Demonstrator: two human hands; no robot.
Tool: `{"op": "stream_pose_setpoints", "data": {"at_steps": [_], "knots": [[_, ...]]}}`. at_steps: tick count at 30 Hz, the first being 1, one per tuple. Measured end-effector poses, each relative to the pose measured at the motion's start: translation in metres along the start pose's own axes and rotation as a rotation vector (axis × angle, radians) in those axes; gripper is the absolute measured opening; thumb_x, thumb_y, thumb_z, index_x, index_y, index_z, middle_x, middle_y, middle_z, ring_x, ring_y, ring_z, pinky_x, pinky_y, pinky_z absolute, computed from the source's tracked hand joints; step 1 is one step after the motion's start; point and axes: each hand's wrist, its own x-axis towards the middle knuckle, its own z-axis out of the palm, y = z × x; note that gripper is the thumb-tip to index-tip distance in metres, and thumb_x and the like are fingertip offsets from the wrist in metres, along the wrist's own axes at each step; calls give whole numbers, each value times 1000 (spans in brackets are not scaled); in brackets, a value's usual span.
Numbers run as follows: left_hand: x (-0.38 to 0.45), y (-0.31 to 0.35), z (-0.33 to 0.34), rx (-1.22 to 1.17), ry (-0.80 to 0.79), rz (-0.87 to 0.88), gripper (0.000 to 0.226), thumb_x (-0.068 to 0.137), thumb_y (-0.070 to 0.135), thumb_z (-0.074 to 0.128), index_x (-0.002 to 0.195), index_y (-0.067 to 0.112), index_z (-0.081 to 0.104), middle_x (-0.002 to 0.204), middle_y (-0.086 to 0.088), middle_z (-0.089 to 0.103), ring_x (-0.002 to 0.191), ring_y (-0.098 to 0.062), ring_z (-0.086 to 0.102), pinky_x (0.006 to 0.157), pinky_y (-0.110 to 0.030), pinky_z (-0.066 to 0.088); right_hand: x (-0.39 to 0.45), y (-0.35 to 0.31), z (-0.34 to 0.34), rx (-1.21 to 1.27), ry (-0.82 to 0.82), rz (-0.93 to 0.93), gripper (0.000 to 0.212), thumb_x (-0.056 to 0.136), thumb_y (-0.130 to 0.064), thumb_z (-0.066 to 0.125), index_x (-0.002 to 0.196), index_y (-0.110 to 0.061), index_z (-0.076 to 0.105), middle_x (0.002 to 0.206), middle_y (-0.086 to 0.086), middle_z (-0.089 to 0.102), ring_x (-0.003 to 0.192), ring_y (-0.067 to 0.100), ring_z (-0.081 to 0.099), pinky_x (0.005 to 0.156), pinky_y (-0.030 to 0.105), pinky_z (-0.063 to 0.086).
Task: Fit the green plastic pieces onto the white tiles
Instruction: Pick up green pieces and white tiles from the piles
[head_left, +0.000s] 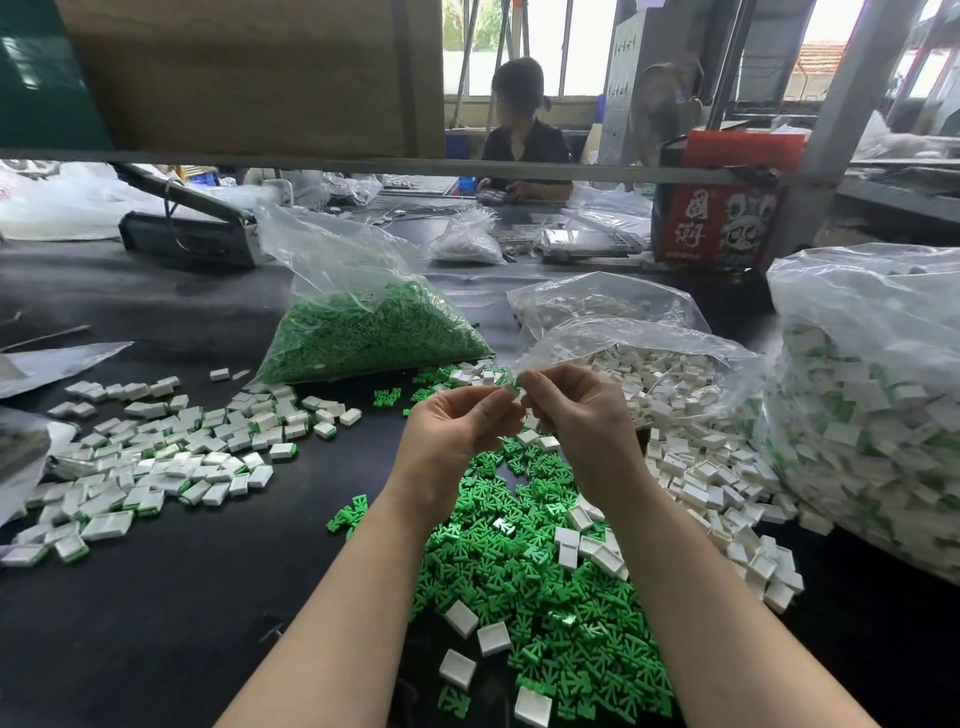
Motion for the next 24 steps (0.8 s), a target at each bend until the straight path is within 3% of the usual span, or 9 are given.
{"op": "stream_pose_setpoints", "data": {"at_steps": [5, 8, 11, 17, 21, 24], "knots": [[1, 0, -2, 166, 3, 53, 9, 87, 17, 68, 89, 8, 71, 73, -3, 72, 61, -7, 63, 55, -14, 46, 1, -2, -5, -380, -80, -107, 14, 94, -15, 63, 85, -5, 63, 74, 16, 63, 62, 27, 55, 60, 41, 48], [2, 1, -2, 315, -27, 105, 10, 92, 11, 63, 84, 10, 68, 67, 0, 64, 56, -2, 55, 53, -11, 42, 1, -2, -7, -542, -162, -105, 12, 97, -17, 57, 86, -13, 57, 70, 7, 58, 57, 12, 46, 52, 25, 41], [2, 1, -3, 378, -55, 115, 14, 95, 13, 60, 82, 13, 64, 65, 1, 58, 54, 0, 49, 51, -11, 39, 1, -1, -10, -601, -232, -64, 21, 100, -19, 52, 78, -17, 53, 65, 1, 51, 55, 10, 41, 52, 26, 35], [2, 0, -8, 418, -139, 68, 20, 100, 21, 52, 82, 13, 54, 70, -6, 52, 61, -17, 41, 55, -22, 33, -1, -1, -5, -432, -296, 56, 36, 103, -16, 44, 67, -20, 47, 61, -2, 43, 54, 9, 36, 56, 30, 32], [-2, -3, -6, 408, -220, 11, 33, 104, 27, 40, 79, 9, 51, 67, -3, 49, 55, -7, 44, 53, -14, 36, -1, -3, -7, -287, -303, 91, 36, 102, -9, 44, 67, -15, 46, 59, -1, 40, 53, 9, 34, 54, 25, 29], [-3, -4, -3, 376, -221, -26, 31, 105, 22, 37, 79, 12, 52, 71, -5, 48, 61, -9, 44, 54, -14, 38, -1, -2, -9, -224, -345, 150, 34, 102, -6, 42, 69, -13, 46, 59, -2, 38, 56, 12, 33, 55, 28, 27]]}}
